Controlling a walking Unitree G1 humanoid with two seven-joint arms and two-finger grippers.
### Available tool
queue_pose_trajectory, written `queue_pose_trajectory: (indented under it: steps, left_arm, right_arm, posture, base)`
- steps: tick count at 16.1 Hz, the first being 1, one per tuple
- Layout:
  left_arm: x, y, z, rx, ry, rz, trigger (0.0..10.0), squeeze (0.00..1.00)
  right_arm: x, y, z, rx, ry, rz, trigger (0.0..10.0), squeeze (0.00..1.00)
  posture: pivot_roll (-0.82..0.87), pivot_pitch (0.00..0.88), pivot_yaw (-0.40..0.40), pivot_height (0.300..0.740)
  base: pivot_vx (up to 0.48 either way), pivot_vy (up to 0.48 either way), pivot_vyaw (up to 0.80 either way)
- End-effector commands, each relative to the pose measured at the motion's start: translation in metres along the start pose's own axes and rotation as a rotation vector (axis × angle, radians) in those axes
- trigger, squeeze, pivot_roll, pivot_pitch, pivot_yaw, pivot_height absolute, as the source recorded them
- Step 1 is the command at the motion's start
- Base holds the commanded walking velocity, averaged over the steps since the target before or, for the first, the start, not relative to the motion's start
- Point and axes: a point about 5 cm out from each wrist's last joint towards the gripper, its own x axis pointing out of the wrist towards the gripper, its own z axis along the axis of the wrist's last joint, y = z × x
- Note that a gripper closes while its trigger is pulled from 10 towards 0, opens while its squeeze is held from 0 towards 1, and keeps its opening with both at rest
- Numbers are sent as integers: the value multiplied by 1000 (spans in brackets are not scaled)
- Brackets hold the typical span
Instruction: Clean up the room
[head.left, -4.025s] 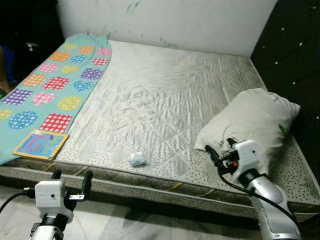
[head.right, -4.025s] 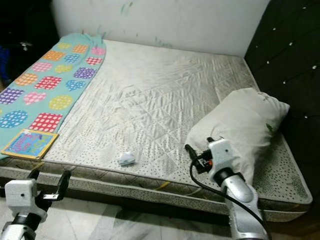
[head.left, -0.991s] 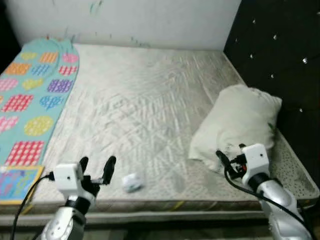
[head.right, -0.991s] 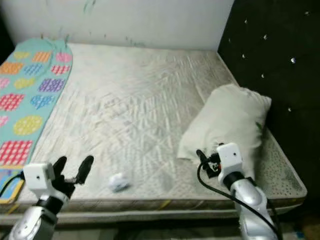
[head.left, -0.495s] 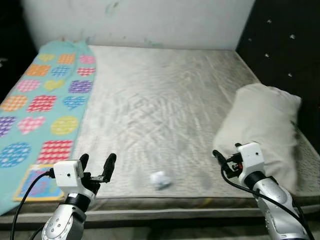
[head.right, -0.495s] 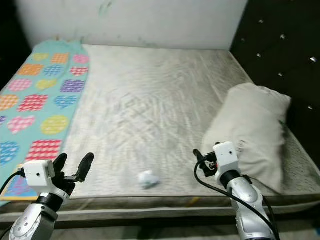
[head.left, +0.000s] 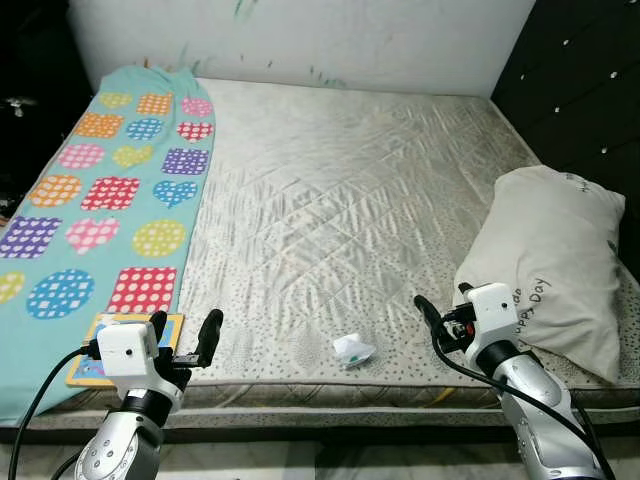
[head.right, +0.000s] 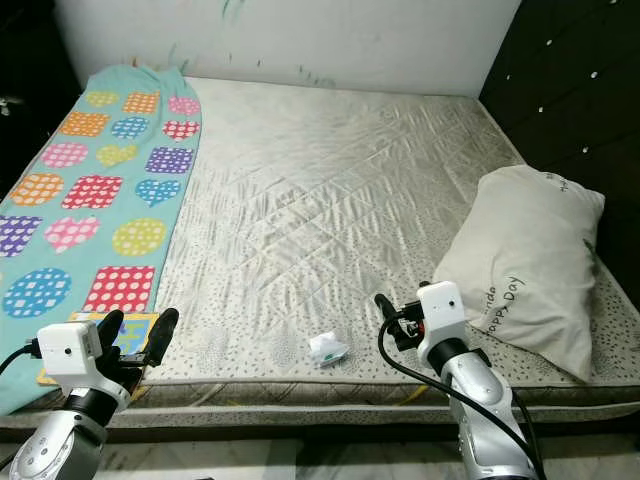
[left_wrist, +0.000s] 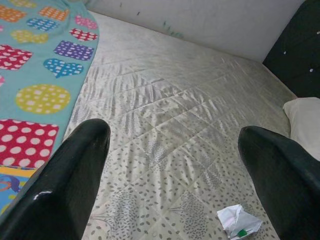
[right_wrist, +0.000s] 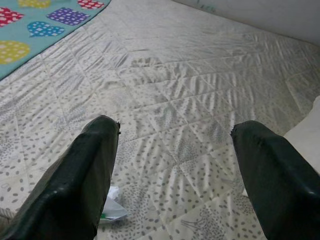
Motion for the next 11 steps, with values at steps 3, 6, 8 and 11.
queue_pose_trajectory:
  steps: [3, 6, 8, 11]
  left_arm:
    - [2, -2, 0, 1, 6, -19, 10000, 0]
    - [5, -3, 1, 2, 6, -23, 10000, 0]
    - [7, -3, 2, 15, -2, -27, 10000, 0]
    - [8, -2, 3, 12, -1, -22, 10000, 0]
  right_arm:
    - [-2, -6, 1, 6, 7, -20, 10000, 0]
    - [-2, -6, 2, 7, 5, -23, 10000, 0]
    - [-1, -6, 4, 8, 2, -25, 10000, 0]
    - [2, -7, 6, 18, -3, -33, 10000, 0]
  posture:
    - [-18, 103, -71, 740]
    - [-23, 104, -68, 740]
    - [-21, 103, -68, 740]
    - [-18, 102, -67, 740]
  base:
    - [0, 480, 0]
    - [0, 303, 0]
    - [0, 0, 0]
    - [0, 0, 0]
